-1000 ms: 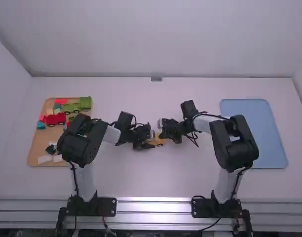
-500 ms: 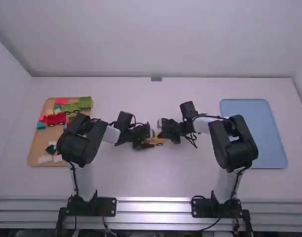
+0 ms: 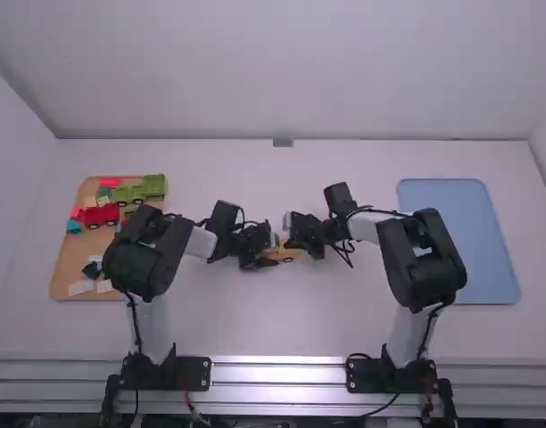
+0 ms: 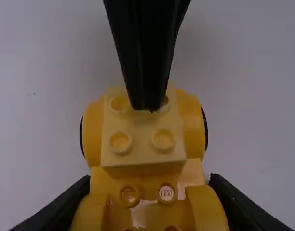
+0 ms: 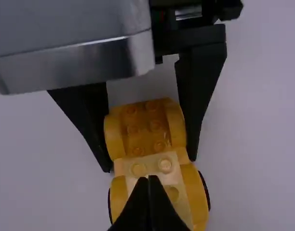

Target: Assemble lego blocks to make yellow taxi

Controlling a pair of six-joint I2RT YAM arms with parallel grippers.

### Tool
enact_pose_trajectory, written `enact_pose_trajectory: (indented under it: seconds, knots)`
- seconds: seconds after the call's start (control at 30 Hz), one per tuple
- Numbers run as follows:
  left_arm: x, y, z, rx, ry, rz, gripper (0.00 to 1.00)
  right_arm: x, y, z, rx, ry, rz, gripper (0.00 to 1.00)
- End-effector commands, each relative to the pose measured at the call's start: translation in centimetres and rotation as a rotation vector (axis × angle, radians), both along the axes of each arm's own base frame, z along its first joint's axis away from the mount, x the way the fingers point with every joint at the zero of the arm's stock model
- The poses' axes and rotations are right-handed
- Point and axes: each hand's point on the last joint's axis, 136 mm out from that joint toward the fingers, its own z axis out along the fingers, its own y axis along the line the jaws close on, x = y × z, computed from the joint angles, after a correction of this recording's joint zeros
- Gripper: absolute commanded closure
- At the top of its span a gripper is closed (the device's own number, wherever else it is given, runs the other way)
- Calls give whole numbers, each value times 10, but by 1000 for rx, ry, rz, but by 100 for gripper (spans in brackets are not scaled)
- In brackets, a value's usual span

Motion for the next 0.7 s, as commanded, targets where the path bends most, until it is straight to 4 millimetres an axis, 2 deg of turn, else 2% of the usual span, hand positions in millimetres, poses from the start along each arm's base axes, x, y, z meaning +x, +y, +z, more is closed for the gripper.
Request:
enact_pose_trajectory:
  seconds: [0.0, 0.07, 0.1, 0.13, 0.17, 0.2, 0.23, 0.37, 0.53, 0.67]
  knots:
    - [-6, -1, -9, 24, 17, -10, 62, 11, -6, 34, 115, -36, -11, 100]
    - [-6, 0, -9, 29, -2, -23, 64, 20, -15, 70, 203, -53, -46, 98]
    - [-6, 0, -9, 32, -9, -26, 63, 25, -22, 86, 235, -57, -74, 82]
    - [-5, 1, -9, 33, -11, -22, 63, 27, -27, 93, 243, -69, -88, 69]
    - [-3, 2, -9, 32, -15, -18, 62, 30, -32, 98, 244, -75, -107, 61]
    - [-1, 1, -8, 29, -26, -18, 62, 37, -42, 106, 227, -81, -160, 23]
    - [0, 0, -7, 29, -36, -21, 62, 41, -47, 111, 207, -73, -207, 2]
    - [7, -2, -2, 14, -79, -19, 61, 53, -62, 119, 112, -50, -385, 2]
    - [12, -1, -3, 33, -86, -4, 60, 51, -62, 121, 60, -39, -483, 1]
    - [14, -2, 0, 49, -45, -13, 56, 52, -65, 117, 37, -62, -650, 1]
